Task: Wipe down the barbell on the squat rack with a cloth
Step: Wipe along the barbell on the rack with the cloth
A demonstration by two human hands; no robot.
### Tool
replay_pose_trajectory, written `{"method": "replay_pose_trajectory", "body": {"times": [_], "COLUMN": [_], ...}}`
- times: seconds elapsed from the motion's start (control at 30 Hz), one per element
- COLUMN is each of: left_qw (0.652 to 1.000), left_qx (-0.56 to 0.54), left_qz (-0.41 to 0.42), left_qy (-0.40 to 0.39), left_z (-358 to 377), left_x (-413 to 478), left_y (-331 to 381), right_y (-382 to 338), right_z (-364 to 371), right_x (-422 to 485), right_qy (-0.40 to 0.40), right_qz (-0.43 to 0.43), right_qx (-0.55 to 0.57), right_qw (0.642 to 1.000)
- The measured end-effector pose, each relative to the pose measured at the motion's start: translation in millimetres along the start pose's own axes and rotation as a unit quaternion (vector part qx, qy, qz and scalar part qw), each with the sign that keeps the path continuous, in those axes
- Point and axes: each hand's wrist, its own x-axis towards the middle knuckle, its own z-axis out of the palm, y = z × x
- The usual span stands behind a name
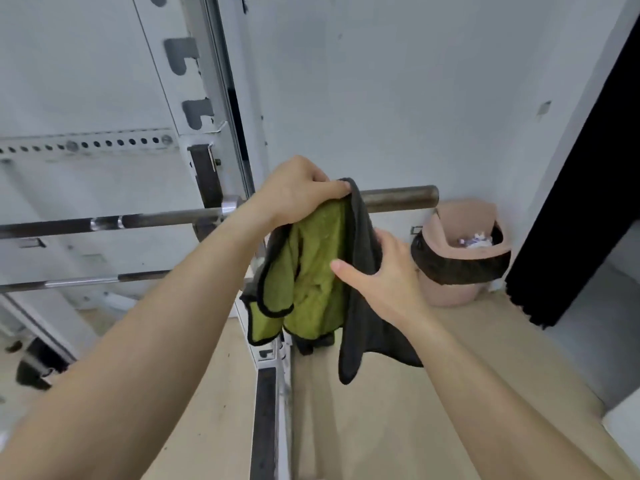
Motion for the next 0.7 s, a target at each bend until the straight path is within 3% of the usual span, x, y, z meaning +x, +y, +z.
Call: {"method": "replay_pose_trajectory", "body": {"times": [0.07, 0.13, 0.23, 0.33, 0.5, 0.6, 0.7], "left_qw": [0.999, 0.997, 0.996, 0.995, 0.989, 0.994, 0.996], "left_qx": [0.037, 0.072, 0.068, 0.003, -0.066, -0.039, 0.0], "left_qz": [-0.005, -0.004, -0.024, -0.054, -0.066, -0.074, -0.081], "left_qy": [-0.029, -0.037, -0.051, -0.08, -0.119, -0.067, 0.041], "left_z": [6.9, 8.3, 4.6, 0.2, -16.8, -33.7, -40.4], "left_x": [-2.8, -5.3, -10.1, -16.0, -16.3, -7.2, 13.5], "left_y": [19.5, 29.3, 26.9, 17.6, -6.9, -35.3, -62.0], "right_y": [-12.3, -12.3, 5.1, 30.0, 65.6, 55.4, 13.3], "right_z": [-6.4, -13.0, -11.9, -2.1, -3.5, -13.9, -28.9], "right_x": [3.1, 9.0, 11.9, 15.3, 33.9, 56.9, 97.6], "right_qy": [0.035, 0.041, -0.017, -0.043, -0.131, -0.055, 0.01], "right_qz": [-0.042, -0.058, -0.061, -0.009, 0.109, 0.146, 0.118], "right_qx": [0.032, -0.017, -0.058, -0.065, 0.024, 0.15, 0.267], "right_qw": [0.998, 0.997, 0.996, 0.997, 0.985, 0.976, 0.956]}}
